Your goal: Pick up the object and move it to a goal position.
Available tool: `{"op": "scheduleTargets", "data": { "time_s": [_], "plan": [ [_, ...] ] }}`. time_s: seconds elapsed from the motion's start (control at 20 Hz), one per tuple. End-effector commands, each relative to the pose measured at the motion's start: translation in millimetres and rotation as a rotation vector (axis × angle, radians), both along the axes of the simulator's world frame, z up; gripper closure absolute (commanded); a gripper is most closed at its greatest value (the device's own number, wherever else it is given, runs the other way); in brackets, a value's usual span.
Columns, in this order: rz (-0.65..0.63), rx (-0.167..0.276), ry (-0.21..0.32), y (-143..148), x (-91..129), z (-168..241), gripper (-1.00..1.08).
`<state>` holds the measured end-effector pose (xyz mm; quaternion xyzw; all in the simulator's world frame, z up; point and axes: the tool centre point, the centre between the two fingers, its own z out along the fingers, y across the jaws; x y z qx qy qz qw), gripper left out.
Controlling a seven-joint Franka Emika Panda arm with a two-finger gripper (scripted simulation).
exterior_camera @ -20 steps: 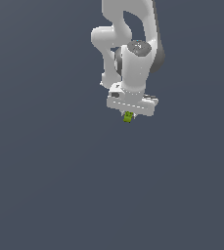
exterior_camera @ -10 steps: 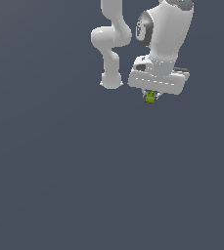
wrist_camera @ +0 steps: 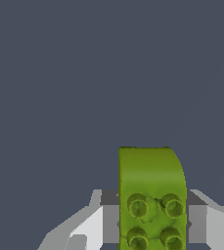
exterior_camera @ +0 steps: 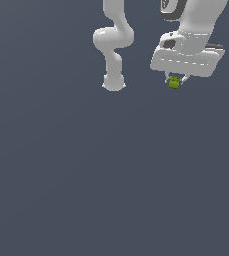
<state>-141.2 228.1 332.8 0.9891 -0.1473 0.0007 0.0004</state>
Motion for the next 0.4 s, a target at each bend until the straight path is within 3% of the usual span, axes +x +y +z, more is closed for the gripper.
{"op": "scheduleTargets", "data": {
  "time_s": [0.0, 0.35],
  "plan": [
    [-0.001, 0.0, 0.001, 10, -2, 10, 1.08],
    [-0.001, 0.001, 0.001, 20, -3, 20, 1.08]
  ]
}}
